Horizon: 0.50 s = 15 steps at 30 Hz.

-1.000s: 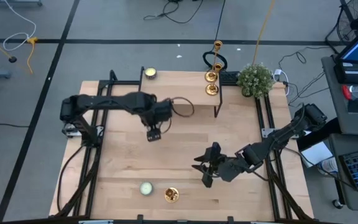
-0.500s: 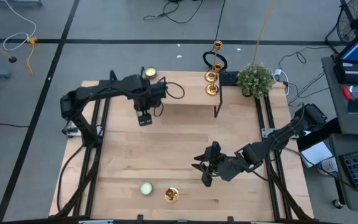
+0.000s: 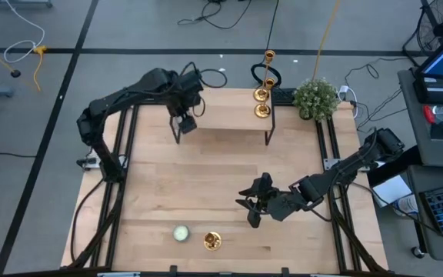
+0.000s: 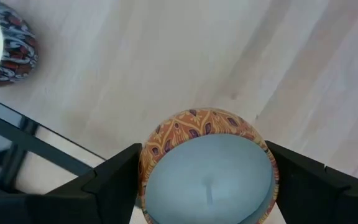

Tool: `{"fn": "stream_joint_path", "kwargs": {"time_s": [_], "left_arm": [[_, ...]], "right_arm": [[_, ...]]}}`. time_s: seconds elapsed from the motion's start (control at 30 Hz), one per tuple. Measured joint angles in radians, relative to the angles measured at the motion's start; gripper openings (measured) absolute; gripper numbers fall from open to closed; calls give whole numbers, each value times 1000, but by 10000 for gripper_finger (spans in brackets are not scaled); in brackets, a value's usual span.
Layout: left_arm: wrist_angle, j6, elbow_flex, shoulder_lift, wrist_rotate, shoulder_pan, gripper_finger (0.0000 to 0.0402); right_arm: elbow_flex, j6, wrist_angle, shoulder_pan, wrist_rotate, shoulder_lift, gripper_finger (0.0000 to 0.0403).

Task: Pick & Place candle stick holders
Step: Put the yellow patterned scented candle on the shelf aligned with the black patterned scented candle

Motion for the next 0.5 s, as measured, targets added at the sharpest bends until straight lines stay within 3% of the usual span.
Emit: {"fn": "stream_joint_path", "kwargs": {"time_s": [0.3, 0.5], "left_arm": [[-25, -307, 222, 235, 74, 13, 300], [-107, -346, 374, 349, 67, 27, 317]], "right_arm": [[0, -37, 32, -2, -3, 0, 144], [0, -41, 32, 6, -4, 0, 144]]}}
